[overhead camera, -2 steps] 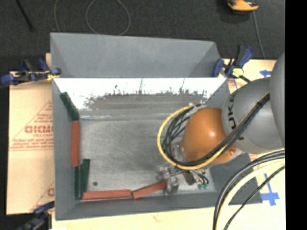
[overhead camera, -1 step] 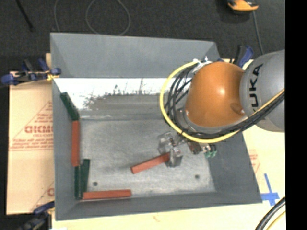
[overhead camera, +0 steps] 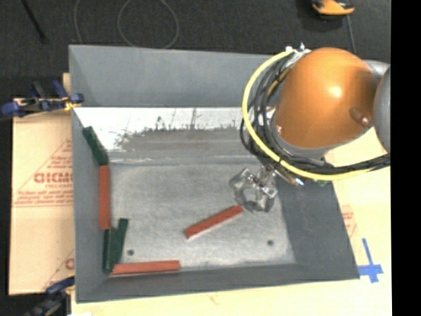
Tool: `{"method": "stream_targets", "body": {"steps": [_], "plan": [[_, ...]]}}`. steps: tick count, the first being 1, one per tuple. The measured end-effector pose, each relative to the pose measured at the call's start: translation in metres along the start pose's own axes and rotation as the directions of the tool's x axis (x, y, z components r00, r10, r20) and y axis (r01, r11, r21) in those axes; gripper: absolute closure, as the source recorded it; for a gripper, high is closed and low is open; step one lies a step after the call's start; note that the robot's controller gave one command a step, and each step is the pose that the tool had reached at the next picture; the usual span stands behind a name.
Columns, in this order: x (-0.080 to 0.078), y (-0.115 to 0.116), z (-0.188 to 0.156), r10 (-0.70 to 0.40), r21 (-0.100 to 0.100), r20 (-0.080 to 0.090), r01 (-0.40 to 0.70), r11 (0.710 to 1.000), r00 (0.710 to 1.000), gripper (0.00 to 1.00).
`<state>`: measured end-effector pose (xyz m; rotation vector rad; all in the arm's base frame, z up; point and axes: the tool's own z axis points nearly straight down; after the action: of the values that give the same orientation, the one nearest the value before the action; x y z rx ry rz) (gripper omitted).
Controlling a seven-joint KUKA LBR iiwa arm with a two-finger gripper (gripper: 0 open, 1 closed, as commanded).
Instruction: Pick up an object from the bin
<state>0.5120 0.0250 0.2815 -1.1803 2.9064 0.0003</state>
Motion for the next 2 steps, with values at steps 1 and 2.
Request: {"method": "stream_targets", "body": {"steps": [1,2], "plan": [[-0.002,0.030,0.114,-0.087,-0.007,-0.006,0.087,0.996,0.996,1.00],[-0.080,0.038,0.143,0.248,-0.002,0.001,-0.248,0.969,0.969,1.00]]}}
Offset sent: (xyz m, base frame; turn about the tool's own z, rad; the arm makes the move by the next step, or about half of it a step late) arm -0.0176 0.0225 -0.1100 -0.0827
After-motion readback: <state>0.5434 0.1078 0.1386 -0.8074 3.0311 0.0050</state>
